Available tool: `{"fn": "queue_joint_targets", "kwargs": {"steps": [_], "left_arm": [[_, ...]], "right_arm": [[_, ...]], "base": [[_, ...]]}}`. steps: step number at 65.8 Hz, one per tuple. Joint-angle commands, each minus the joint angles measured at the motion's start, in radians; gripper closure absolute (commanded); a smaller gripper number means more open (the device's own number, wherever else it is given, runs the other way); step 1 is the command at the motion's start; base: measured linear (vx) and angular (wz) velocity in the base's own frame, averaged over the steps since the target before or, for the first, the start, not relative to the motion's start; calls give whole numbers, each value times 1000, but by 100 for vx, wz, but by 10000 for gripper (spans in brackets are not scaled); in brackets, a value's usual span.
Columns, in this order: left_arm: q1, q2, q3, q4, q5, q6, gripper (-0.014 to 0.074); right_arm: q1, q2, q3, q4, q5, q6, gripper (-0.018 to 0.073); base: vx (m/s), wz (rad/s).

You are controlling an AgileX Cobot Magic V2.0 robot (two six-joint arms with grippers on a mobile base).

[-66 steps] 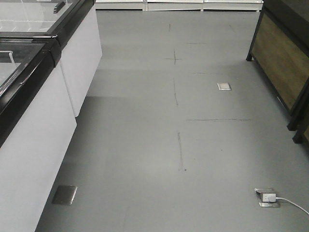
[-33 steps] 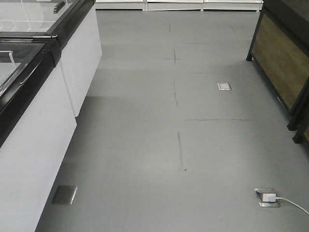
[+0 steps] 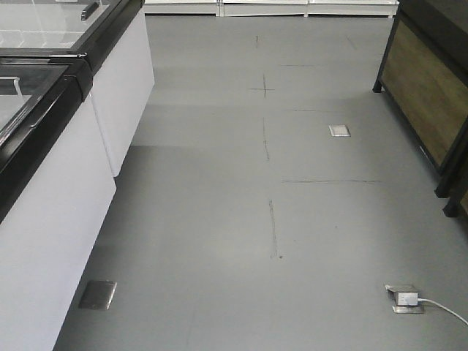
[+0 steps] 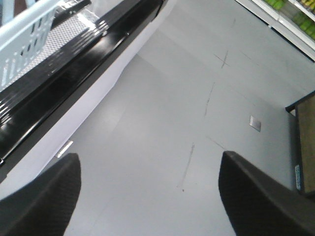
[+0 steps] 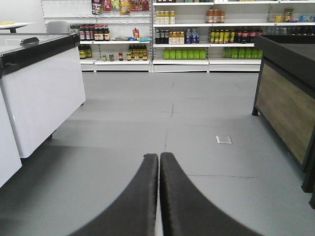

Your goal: Left arm holds basket, right arm returns cookies

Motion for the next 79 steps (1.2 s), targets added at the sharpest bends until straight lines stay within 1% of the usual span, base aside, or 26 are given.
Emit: {"fn": "queue_joint_targets", "kwargs": {"steps": [1,10,17,24,27,36,40,46,54,58,63,70,73,79], "left_arm": [[57,32,-59,4,-42,-33,42],[174,72,-87,-9,-25,-33,42],[270,109,-112,-70,-13,-15,42],[356,159,-147,-220,-3,101,42],[395,181,-169,-322,10,174,42],[514,232,-229,-562,46,331,42],[569,247,-253,-631,66,384,42],[628,259,-278,-684,74,411,42],[696,271,-295,-695,70,423,42],[722,280,-295,-697,69,451,46],[760,299,-295,-733,65,494,65],[800,331,-295,-848,51,567,101],[817,351,-295,-926,50,618,123],[843,383,-295,-1055,46,703,150]], "right_arm": [[1,-9,-2,0,-75,3,568],[1,-9,-2,0,-75,3,568],[1,-9,-2,0,-75,3,568],[1,-9,-2,0,-75,3,568],[1,-9,-2,0,-75,3,568],[1,-9,-2,0,-75,3,568],[1,-9,-2,0,-75,3,568],[1,-9,-2,0,-75,3,568],[1,-9,-2,0,-75,3,568],[1,-9,-2,0,-75,3,568],[1,-9,-2,0,-75,3,568],[1,-9,-2,0,-75,3,568],[1,-9,-2,0,-75,3,568],[1,-9,-2,0,-75,3,568]], "base": [[0,0],[0,0],[0,0],[0,0],[0,0],[0,0],[0,0],[0,0],[0,0],[0,0],[0,0],[0,0],[0,0],[0,0]]}}
